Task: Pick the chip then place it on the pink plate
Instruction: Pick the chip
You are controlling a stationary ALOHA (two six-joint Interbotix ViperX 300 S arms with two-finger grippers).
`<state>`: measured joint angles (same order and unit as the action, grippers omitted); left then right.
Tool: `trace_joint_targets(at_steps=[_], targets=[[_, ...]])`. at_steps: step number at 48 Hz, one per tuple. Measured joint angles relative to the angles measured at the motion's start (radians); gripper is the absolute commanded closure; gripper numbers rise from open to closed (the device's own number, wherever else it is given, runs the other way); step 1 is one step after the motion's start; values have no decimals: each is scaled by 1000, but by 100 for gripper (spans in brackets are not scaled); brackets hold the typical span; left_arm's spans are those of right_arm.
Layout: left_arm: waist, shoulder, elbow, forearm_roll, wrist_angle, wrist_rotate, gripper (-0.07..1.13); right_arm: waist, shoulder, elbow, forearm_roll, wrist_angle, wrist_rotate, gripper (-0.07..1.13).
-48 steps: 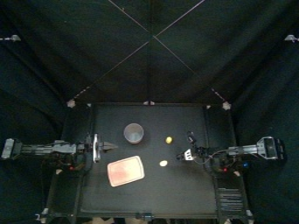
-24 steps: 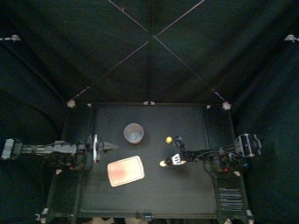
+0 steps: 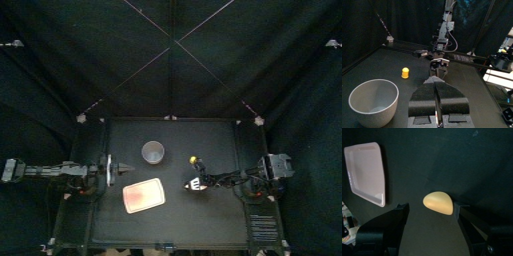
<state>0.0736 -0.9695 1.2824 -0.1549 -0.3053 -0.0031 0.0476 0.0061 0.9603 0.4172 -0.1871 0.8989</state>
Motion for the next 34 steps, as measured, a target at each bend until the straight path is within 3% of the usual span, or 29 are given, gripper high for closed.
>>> trace_joint_targets(at_steps=[10,25,34], targets=[[-3,-8,0,0,3,0,106,6,25,-18,2,-2,0,13],[-3,-20,9,0,5,-3,106,26,41,-21,3,11,2,48],[-3,-21,11,-2,5,-3,106,34,41,-28,2,9,2,54]])
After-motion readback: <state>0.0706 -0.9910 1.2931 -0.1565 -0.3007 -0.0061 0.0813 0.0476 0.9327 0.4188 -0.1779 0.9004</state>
